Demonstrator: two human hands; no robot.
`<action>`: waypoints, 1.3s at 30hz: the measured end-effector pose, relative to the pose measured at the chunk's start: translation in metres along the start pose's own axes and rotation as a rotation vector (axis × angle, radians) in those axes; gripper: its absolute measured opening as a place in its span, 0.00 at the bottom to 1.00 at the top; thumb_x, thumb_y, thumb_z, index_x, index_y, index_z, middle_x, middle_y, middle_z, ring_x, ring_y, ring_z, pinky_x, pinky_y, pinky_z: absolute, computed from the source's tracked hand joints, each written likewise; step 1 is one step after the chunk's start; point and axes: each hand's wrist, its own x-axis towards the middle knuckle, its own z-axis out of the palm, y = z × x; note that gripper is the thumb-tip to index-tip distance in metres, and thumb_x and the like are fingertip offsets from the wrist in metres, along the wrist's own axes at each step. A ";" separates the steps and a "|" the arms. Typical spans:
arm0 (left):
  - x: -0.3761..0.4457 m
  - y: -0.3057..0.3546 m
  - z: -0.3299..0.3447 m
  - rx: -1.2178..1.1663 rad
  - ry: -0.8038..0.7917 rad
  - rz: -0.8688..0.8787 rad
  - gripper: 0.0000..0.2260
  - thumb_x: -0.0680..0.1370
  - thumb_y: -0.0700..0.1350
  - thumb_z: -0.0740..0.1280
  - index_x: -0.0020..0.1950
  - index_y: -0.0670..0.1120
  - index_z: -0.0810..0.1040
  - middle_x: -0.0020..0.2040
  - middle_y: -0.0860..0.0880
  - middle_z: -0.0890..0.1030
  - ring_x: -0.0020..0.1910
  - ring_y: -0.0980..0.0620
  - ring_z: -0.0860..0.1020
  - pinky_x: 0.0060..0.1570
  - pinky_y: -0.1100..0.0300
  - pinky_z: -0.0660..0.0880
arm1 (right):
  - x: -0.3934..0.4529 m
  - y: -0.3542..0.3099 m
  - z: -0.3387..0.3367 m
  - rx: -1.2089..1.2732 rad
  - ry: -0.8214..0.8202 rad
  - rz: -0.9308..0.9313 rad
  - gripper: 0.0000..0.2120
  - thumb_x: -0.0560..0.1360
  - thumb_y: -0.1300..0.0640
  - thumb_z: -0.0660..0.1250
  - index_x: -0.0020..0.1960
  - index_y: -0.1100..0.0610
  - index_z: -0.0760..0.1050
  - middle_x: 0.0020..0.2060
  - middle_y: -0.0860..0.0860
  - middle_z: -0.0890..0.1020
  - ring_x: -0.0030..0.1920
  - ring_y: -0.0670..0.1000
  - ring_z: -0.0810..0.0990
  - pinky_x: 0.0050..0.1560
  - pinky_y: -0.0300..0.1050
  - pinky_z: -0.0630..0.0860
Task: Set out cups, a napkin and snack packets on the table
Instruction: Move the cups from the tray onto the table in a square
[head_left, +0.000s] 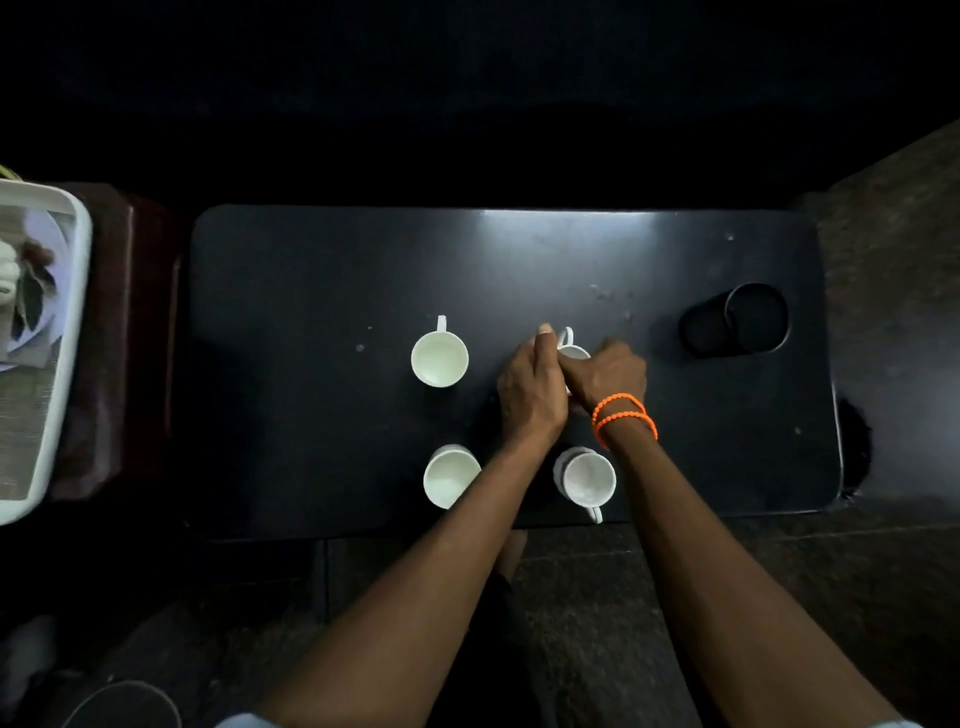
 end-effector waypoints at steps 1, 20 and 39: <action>0.000 -0.002 0.000 0.001 0.003 -0.002 0.23 0.86 0.57 0.53 0.59 0.42 0.82 0.61 0.42 0.84 0.63 0.41 0.78 0.66 0.47 0.72 | -0.001 0.003 0.001 0.011 0.003 0.004 0.32 0.65 0.34 0.74 0.47 0.64 0.78 0.38 0.56 0.76 0.39 0.58 0.73 0.39 0.44 0.68; 0.008 -0.010 -0.006 -0.060 -0.018 0.008 0.26 0.83 0.63 0.54 0.52 0.45 0.83 0.55 0.45 0.86 0.58 0.44 0.81 0.63 0.45 0.75 | 0.014 0.020 0.004 0.092 -0.025 -0.152 0.23 0.65 0.40 0.76 0.48 0.57 0.78 0.42 0.52 0.84 0.43 0.54 0.84 0.39 0.44 0.77; -0.086 -0.078 0.016 0.122 -0.026 -0.085 0.17 0.86 0.51 0.59 0.59 0.41 0.83 0.60 0.41 0.83 0.63 0.43 0.77 0.66 0.51 0.68 | -0.081 0.138 0.008 0.103 0.017 -0.219 0.23 0.65 0.53 0.81 0.58 0.56 0.81 0.51 0.53 0.83 0.52 0.53 0.81 0.55 0.44 0.76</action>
